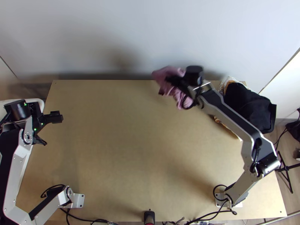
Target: Fold the t-shirt
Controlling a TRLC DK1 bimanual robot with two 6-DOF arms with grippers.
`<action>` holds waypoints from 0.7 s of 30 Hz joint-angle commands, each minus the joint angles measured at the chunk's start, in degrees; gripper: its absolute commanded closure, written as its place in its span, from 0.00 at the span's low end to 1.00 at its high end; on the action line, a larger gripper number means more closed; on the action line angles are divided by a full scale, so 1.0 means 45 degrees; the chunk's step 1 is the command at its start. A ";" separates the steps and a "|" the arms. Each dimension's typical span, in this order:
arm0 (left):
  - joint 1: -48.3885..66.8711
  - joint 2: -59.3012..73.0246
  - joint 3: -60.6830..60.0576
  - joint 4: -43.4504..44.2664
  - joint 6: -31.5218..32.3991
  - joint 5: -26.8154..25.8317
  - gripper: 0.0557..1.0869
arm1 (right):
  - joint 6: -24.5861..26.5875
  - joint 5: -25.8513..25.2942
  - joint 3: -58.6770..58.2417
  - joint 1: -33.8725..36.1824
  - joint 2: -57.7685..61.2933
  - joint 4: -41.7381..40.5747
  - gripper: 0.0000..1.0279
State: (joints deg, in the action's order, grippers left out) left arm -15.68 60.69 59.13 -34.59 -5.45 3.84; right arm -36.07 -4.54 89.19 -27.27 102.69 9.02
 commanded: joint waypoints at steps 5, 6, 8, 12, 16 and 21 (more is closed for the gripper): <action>-0.0031 -0.0029 -0.0192 0.0011 0.0333 -0.0501 0.05 | 0.1142 -0.0047 0.1782 0.2505 -0.0946 0.1063 0.98; 0.0008 0.0010 -0.0231 0.0030 0.0392 -0.0540 0.05 | 0.1415 -0.0066 0.2095 0.2778 -0.0966 0.1180 0.98; 0.0165 0.0069 -0.0289 0.0050 0.0509 -0.0559 0.05 | 0.1864 -0.0047 0.2974 0.3305 -0.0927 0.1727 0.98; 0.0497 0.0128 -0.0367 0.0128 0.0841 -0.0559 0.05 | 0.2450 -0.0027 0.4595 0.4340 -0.0790 0.2762 0.98; 0.0633 0.0128 -0.0543 0.0186 0.1056 -0.0579 0.05 | 0.2899 -0.0008 0.5161 0.5258 -0.0946 0.3192 0.98; 0.0555 0.0108 -0.0719 0.0186 0.1036 -0.0599 0.05 | 0.3524 -0.0008 0.5356 0.6313 -0.1278 0.3543 0.98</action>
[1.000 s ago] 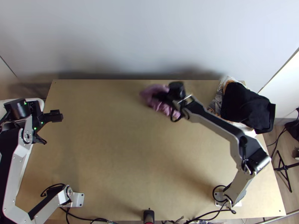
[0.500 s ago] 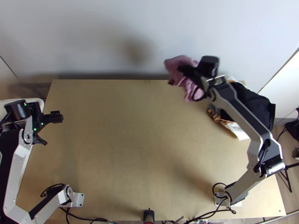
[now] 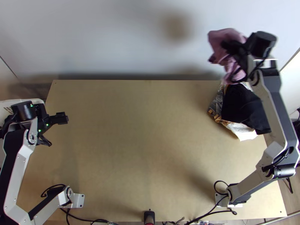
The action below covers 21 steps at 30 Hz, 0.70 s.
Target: Fold the t-shirt
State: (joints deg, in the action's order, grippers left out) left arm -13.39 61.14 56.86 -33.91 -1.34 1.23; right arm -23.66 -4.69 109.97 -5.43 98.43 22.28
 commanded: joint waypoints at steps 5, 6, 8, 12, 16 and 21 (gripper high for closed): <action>0.0006 -0.0072 -0.0331 0.0036 0.0025 -0.0079 0.05 | 0.1254 0.0046 0.0737 0.2672 -0.0663 0.0908 0.98; 0.0006 -0.0111 -0.0351 0.0016 0.0006 -0.0118 0.05 | 0.1391 0.0065 0.0737 0.2926 -0.0741 0.0947 0.98; -0.0013 -0.0150 -0.0429 0.0016 0.0006 -0.0255 0.05 | 0.1547 0.0065 0.0757 0.3531 -0.0858 0.1122 0.98; 0.0045 -0.0150 -0.0507 0.0016 0.0006 -0.0333 0.05 | 0.1742 0.0065 0.0483 0.4625 -0.1151 0.1494 0.98; 0.0221 -0.0131 -0.0585 0.0016 0.0045 -0.0333 0.05 | 0.2250 0.0065 -0.0239 0.5641 -0.1757 0.1494 0.98; 0.0436 -0.0111 -0.0780 0.0016 0.0045 -0.0353 0.05 | 0.2914 0.0339 -0.1040 0.6578 -0.2460 0.1494 0.98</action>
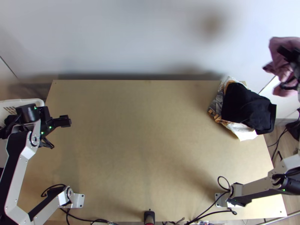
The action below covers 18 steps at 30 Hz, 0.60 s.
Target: Fold the t-shirt
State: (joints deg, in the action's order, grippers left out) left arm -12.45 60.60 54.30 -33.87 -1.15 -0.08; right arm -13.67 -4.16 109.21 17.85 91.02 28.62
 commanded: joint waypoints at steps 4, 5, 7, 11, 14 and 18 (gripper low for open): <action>0.0344 -0.0009 -0.0388 0.0007 0.0001 -0.0061 0.05 | 0.1417 0.0300 -0.1749 0.1757 -0.1516 -0.0091 0.98; 0.0344 -0.0009 -0.0427 0.0007 0.0001 -0.0061 0.05 | 0.1690 0.0300 -0.1964 0.1815 -0.1653 -0.0188 0.98; 0.0344 -0.0029 -0.0505 0.0007 0.0001 -0.0061 0.05 | 0.1983 0.0300 -0.2276 0.1894 -0.1848 -0.0208 0.98; 0.0305 -0.0205 -0.0661 0.0007 -0.0097 -0.0042 0.05 | 0.2569 0.0320 -0.3565 0.1991 -0.2571 -0.0501 0.98; 0.0168 -0.0263 -0.0739 -0.0052 -0.0214 -0.0042 0.05 | 0.3116 0.0320 -0.5343 0.1698 -0.3489 -0.1087 0.98; -0.0046 -0.0361 -0.0817 -0.0091 -0.0526 -0.0042 0.05 | 0.3624 0.0320 -0.8116 0.1054 -0.4778 -0.2474 0.98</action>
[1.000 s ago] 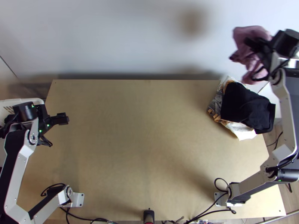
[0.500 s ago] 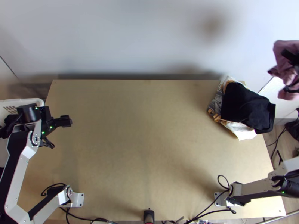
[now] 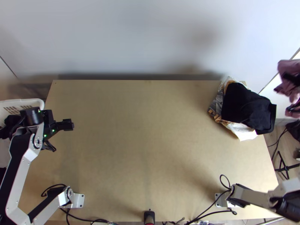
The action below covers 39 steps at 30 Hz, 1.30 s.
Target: Fold the t-shirt
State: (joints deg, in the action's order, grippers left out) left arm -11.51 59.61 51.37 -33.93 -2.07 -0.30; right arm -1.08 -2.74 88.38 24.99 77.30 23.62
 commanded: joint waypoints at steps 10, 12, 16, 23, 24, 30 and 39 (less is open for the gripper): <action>-0.0685 -0.0142 -0.0225 -0.0096 -0.0791 -0.0013 0.05 | -0.0013 -0.0172 -0.7198 -0.1160 -0.2119 -0.2729 0.98; -0.0724 -0.0142 -0.0284 -0.0096 -0.0830 -0.0013 0.05 | 0.0065 -0.0484 -0.7901 -0.1277 -0.1982 -0.3588 0.98; -0.0783 -0.0142 -0.0284 -0.0096 -0.0850 -0.0013 0.05 | -0.0424 -0.0582 -0.8136 -0.1296 -0.1376 -0.3803 0.98; -0.0763 -0.0084 -0.0303 -0.0077 -0.0791 -0.0247 0.05 | -0.2123 -0.0601 -0.7784 -0.1921 -0.0341 -0.4662 0.98; -0.0763 -0.0084 -0.0323 -0.0077 -0.0752 -0.0266 0.05 | -0.2299 -0.0621 -0.7589 -0.2078 -0.0126 -0.4799 0.98; -0.0587 -0.0142 -0.0596 -0.0077 -0.0615 -0.0266 0.05 | -0.3490 -0.1265 -0.5538 -0.3191 0.1417 -0.4818 0.98; -0.0822 -0.0689 -0.1026 -0.0155 -0.0752 -0.0247 0.05 | -0.4623 -0.1871 -0.5323 -0.4128 0.3331 -0.4701 0.98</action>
State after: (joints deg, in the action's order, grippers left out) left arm -14.52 58.17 48.21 -34.35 -5.02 -1.52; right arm -17.85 -9.56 64.14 9.37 86.78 2.42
